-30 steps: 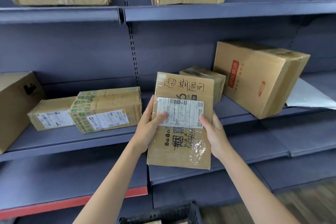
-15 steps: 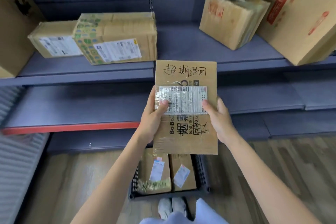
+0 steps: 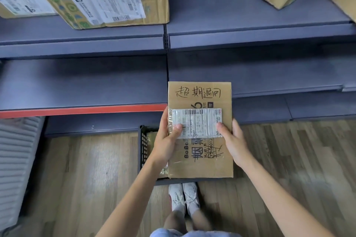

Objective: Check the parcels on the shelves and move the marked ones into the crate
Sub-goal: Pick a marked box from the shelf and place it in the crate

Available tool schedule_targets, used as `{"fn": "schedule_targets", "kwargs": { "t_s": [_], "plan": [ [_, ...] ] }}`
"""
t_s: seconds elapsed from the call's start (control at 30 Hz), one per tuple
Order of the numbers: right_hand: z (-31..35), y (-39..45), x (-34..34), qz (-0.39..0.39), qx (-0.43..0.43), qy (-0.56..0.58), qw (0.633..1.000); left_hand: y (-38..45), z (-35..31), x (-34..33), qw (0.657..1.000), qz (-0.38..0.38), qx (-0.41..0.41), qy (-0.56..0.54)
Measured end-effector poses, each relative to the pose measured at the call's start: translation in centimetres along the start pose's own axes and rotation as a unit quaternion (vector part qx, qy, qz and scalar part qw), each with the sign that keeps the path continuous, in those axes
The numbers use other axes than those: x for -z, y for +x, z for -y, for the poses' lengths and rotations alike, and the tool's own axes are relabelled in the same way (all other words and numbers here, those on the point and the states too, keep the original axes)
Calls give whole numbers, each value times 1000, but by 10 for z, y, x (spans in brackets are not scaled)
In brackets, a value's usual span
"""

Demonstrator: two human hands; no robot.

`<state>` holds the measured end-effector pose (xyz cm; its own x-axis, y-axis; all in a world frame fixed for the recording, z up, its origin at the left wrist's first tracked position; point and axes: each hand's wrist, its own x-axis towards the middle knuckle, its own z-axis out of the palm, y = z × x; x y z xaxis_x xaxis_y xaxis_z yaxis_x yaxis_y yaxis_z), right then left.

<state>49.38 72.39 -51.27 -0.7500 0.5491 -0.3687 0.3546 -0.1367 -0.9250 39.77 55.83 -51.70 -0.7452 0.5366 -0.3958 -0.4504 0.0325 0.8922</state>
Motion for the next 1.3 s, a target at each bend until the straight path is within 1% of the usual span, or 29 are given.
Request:
{"fn": "schedule_targets", "kwargs": {
  "t_s": [0.2, 0.33, 0.5, 0.6, 0.67, 0.77, 0.8, 1.07, 1.2, 1.3],
  "plan": [
    [-79, 34, 0, 2, -100, -25, 995, 34, 82, 9, 997, -30, 54, 39],
    [-135, 58, 0, -35, -116, -64, 991, 64, 145, 10, 991, -81, 94, 42],
    [-208, 95, 4, -49, -141, -90, 985, 102, 221, 10, 987, -83, 120, 64],
    [-251, 120, 6, -40, -149, -97, 983, 130, 263, 11, 988, -79, 124, 55],
    [-282, 135, 9, -37, -164, -103, 980, 146, 294, 13, 990, -70, 113, 55],
    [-324, 154, 9, -44, -183, -125, 974, 163, 328, 19, 994, -64, 66, 62],
    [-336, 159, 8, -44, -188, -133, 972, 168, 338, 20, 994, -60, 62, 69],
    [-405, 190, 3, -21, -230, -199, 953, 195, 425, 35, 990, -80, 74, 93],
    [-425, 188, -2, -3, -253, -236, 938, 193, 447, 41, 989, -66, 95, 88],
    [-433, 184, -5, -1, -258, -258, 931, 192, 454, 44, 987, -70, 99, 102]
  ]
}}
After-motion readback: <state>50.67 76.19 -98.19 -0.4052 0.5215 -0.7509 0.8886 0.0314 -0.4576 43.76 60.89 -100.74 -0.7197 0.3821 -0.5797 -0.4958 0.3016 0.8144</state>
